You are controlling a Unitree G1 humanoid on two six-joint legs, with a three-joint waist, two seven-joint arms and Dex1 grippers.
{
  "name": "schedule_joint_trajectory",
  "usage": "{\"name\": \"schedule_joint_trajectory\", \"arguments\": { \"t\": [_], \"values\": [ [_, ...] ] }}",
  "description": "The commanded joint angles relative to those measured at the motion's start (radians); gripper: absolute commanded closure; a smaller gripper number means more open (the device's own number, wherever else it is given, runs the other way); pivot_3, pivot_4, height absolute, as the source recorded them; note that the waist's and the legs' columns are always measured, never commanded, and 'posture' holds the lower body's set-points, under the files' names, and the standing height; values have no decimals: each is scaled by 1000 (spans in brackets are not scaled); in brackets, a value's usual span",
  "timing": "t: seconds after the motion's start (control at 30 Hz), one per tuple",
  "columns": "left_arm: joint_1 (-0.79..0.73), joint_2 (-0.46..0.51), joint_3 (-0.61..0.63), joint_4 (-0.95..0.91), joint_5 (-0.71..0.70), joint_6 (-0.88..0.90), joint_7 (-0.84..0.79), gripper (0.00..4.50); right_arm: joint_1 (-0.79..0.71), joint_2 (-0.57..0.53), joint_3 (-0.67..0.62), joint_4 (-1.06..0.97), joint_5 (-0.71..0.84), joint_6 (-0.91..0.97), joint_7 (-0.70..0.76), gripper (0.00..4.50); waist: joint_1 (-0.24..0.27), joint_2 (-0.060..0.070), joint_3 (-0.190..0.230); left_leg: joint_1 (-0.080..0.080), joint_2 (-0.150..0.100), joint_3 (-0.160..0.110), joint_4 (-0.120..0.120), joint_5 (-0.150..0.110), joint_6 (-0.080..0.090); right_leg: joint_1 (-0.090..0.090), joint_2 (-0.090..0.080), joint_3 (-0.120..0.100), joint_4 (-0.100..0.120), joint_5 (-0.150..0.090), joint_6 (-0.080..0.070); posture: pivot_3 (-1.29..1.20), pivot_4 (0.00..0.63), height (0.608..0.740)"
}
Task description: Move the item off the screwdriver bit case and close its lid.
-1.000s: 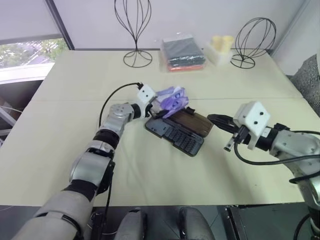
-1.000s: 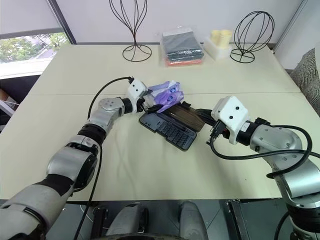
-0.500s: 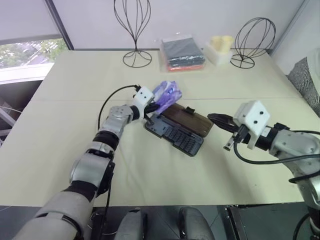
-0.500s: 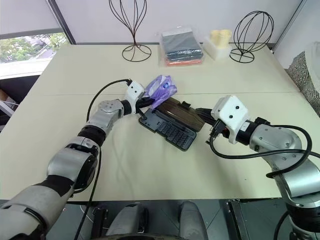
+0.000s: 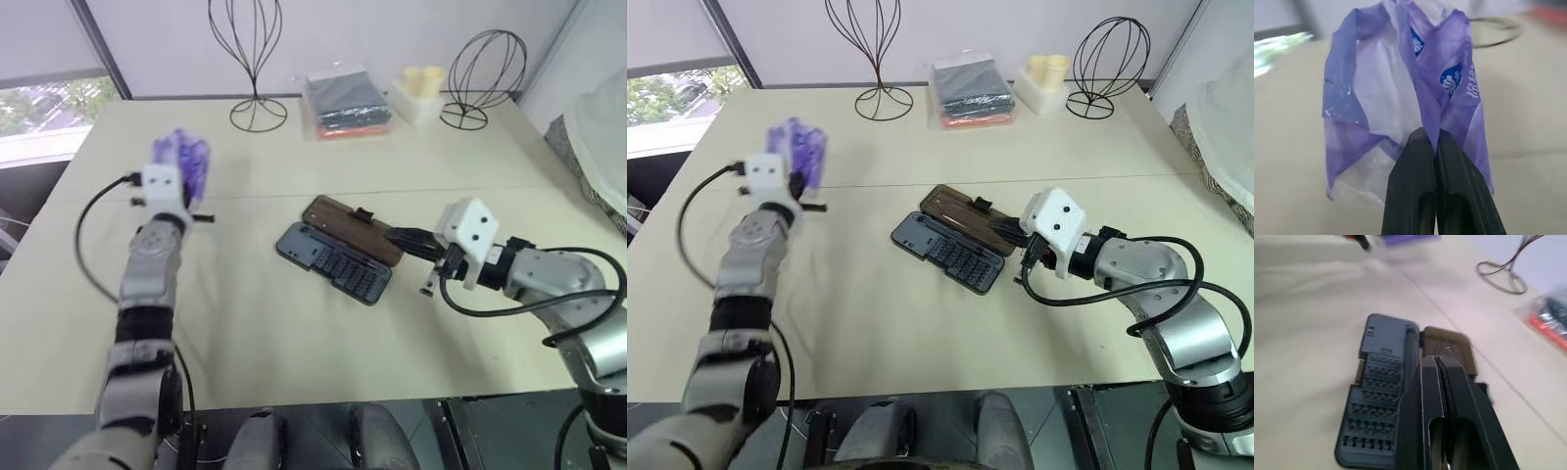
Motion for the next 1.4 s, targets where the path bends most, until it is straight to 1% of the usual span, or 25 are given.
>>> {"name": "schedule_joint_trajectory", "arguments": {
  "t": [0.03, 0.1, 0.2, 0.3, 0.43, 0.53, 0.63, 0.67, 0.77, 0.8, 1.07, 1.2, 1.3, 1.4],
  "values": [
    [108, -6, 87, -300, -9, 185, 88, 4463, -46, 18, 19, 19, -7, -46, 29, 4500, 8, -1, 0, 0, 0, 0, 0, 0, 0, 0, 0, 0, 0, 0, 0, 0, 150, 740],
    [159, -11, 124, -379, -9, 251, 121, 4463, -60, 24, 34, 39, -13, -58, 44, 4500, 11, -1, 0, -1, 0, -1, 1, 0, -1, 0, 0, 0, 0, 0, 0, 0, 150, 740],
    [196, -17, 186, -436, -8, 310, 171, 4463, -75, 33, 47, 59, -19, -72, 62, 4500, 24, -2, 0, 0, -1, 0, 1, 0, -1, 1, -1, 0, -1, 0, 0, 0, 150, 740],
    [208, -13, 244, -431, -2, 343, 217, 4463, -84, 41, 55, 73, -26, -81, 73, 4500, 25, -2, 0, 0, -1, 0, 1, 0, -1, 1, -1, 0, -1, 0, 0, 0, 150, 740],
    [213, -11, 273, -386, -12, 349, 232, 4463, -88, 48, 57, 77, -32, -85, 78, 4500, 25, -2, 0, 0, -1, 0, 1, 0, -1, 1, -1, 0, -1, 0, 0, 0, 150, 740],
    [211, -23, 281, -353, -21, 344, 240, 3644, -85, 49, 51, 73, -36, -84, 75, 4500, 25, -2, 0, 0, -1, 0, 1, 0, -1, 1, -1, 0, -1, 0, 0, 0, 150, 740],
    [211, -28, 277, -340, -26, 338, 245, 2148, -78, 48, 43, 68, -38, -82, 72, 4500, 24, -2, 0, 0, -1, 0, 1, 1, -1, 1, -1, 0, -1, 0, 0, 0, 150, 740],
    [209, -29, 276, -339, -27, 331, 244, 1558, -77, 47, 41, 67, -38, -81, 72, 4500, 24, -2, 0, 0, -1, 0, 1, 1, -1, 1, -1, 0, -1, 0, 0, 0, 150, 740],
    [198, -25, 263, -340, -28, 299, 233, 92, -71, 44, 35, 62, -40, -78, 70, 4500, 24, -2, 0, 0, -1, 0, 1, 1, -1, 1, -1, 0, -1, 0, 0, 0, 150, 740],
    [189, -24, 258, -345, -32, 275, 226, 28, -70, 43, 33, 61, -41, -76, 69, 4500, 24, -2, 0, 0, -1, 0, 1, 1, -1, 1, -1, 0, -1, 0, 0, 0, 150, 740],
    [111, -2, 159, -407, 11, 109, 221, 28, -62, 40, 26, 51, -40, -66, 63, 4500, 24, -2, 0, 0, -1, 0, 1, 1, -2, 1, -1, 0, -1, 0, 0, 0, 150, 740],
    [52, -15, 88, -413, -18, 105, 165, 28, -59, 39, 23, 54, -42, -64, 60, 4500, 26, -2, 0, 0, -1, 1, 0, 1, -2, 1, -1, 0, -1, 0, 0, 0, 150, 740],
    [33, -25, 12, -377, -76, 76, 32, 28, -75, 49, 12, 87, -68, -77, 25, 4500, 24, -2, 0, 0, -1, 1, 0, 1, -2, 1, -1, 0, -1, 0, 0, 0, 150, 740],
    [47, -14, -70, -347, -140, 104, -133, 28, -121, 67, 2, 168, -134, -73, -65, 4500, 23, -2, 0, 0, -1, 1, 0, 1, -2, 1, -1, 0, -1, 0, 0, 0, 150, 740]
  ]
}}
